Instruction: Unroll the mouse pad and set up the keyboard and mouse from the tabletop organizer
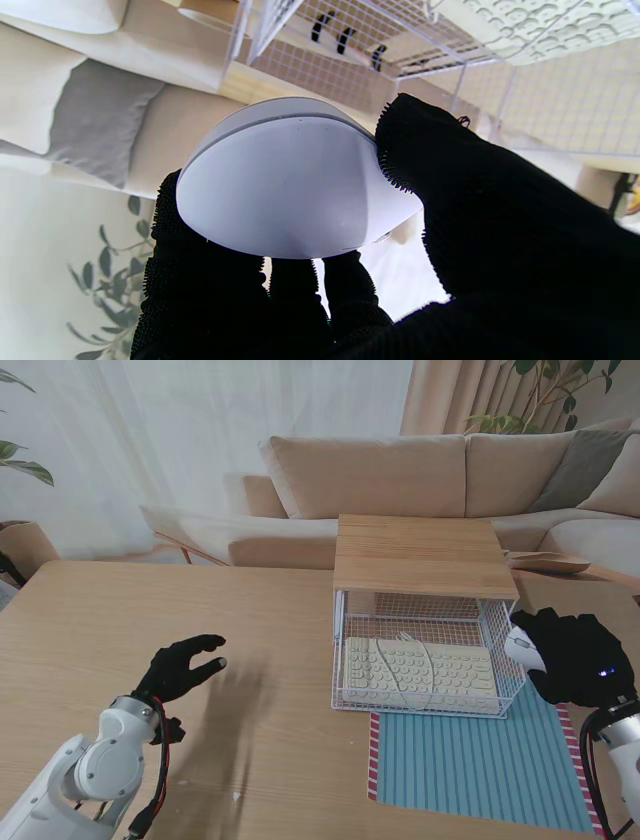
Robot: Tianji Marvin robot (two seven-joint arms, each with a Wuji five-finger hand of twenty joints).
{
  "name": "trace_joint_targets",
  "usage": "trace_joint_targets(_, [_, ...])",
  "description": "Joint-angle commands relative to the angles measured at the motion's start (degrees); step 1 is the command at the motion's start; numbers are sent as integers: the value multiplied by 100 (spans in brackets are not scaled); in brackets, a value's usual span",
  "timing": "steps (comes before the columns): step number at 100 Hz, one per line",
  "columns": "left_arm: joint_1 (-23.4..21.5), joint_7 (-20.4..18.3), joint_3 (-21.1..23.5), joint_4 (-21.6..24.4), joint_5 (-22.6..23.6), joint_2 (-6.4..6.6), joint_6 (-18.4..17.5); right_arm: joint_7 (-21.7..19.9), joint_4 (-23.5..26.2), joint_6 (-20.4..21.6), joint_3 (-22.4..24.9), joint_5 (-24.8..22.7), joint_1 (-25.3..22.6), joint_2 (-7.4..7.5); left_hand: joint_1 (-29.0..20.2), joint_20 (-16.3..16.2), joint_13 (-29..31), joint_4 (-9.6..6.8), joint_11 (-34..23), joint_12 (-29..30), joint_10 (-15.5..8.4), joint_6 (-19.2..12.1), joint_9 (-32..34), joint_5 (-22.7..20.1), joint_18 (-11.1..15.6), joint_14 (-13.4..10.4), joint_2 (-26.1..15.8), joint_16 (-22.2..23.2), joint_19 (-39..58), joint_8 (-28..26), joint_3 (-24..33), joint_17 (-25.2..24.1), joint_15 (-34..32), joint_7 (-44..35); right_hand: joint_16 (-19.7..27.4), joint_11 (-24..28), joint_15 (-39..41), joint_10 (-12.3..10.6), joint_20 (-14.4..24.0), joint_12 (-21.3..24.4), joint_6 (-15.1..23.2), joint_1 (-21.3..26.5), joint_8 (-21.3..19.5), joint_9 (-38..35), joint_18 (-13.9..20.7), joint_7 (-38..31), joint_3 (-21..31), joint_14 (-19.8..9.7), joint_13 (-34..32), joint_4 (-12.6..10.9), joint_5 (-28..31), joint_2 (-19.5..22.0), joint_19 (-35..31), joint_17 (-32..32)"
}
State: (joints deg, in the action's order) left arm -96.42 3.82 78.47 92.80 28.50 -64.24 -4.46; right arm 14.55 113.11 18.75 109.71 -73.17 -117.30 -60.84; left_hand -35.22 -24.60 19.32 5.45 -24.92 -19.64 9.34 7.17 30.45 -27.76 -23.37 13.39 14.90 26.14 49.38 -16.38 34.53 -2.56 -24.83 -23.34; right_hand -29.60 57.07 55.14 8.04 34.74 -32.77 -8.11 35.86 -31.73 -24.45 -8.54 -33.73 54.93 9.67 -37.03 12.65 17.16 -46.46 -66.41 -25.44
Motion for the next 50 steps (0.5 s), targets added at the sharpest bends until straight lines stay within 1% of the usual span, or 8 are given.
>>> trace_joint_targets(1, [-23, -98, -18, 40, 9, -7, 32, -21, -68, -97, 48, 37, -137, -80, -34, 2, -180, -199, 64, 53, 148, 38, -92, 141, -127, 46, 0, 88, -166, 50, -80, -29, 58, 50, -265, 407, 1173, -144, 95, -157, -184, 1492, 80, -205, 195, -23, 1101, -410, -880, -329, 3, 313, -144, -14])
trace_joint_targets(12, [-21, -91, -19, 32, 9, -8, 32, 226, -158, -314, 89, 39, -278, -116, -34, 1, -185, -198, 63, 54, 146, 39, -91, 142, -127, 51, -1, 88, -167, 49, -81, -29, 58, 49, -276, 419, 1205, -142, 106, -176, -188, 1511, 79, -225, 193, -24, 1103, -415, -894, -329, 24, 310, -160, -25])
trace_joint_targets(24, [-22, -98, -20, 31, 4, -7, 41, 383, -266, -588, 82, 54, -403, -145, -28, 1, -184, -196, 62, 54, 155, 39, -91, 144, -127, 53, -2, 88, -167, 51, -84, -29, 58, 51, -271, 414, 1207, -134, 116, -185, -191, 1511, 81, -228, 186, -16, 1094, -394, -884, -326, 27, 318, -167, -8])
trace_joint_targets(42, [-15, -99, -23, 18, 3, -7, 38, 700, -519, -1041, -7, 127, -510, -195, -31, 0, -187, -196, 62, 54, 152, 40, -95, 150, -127, 53, -4, 88, -167, 52, -86, -29, 59, 54, -278, 412, 1241, -81, 137, -201, -206, 1542, 80, -256, 157, -15, 1095, -356, -891, -332, 74, 338, -187, 8])
trace_joint_targets(50, [-13, -103, -27, 15, 1, -7, 44, 764, -613, -1241, -61, 148, -539, -209, -32, 0, -192, -197, 62, 54, 155, 42, -97, 151, -127, 52, -3, 87, -167, 52, -86, -29, 61, 54, -276, 407, 1249, -70, 142, -203, -217, 1552, 83, -253, 152, -9, 1097, -343, -894, -335, 74, 349, -193, 14])
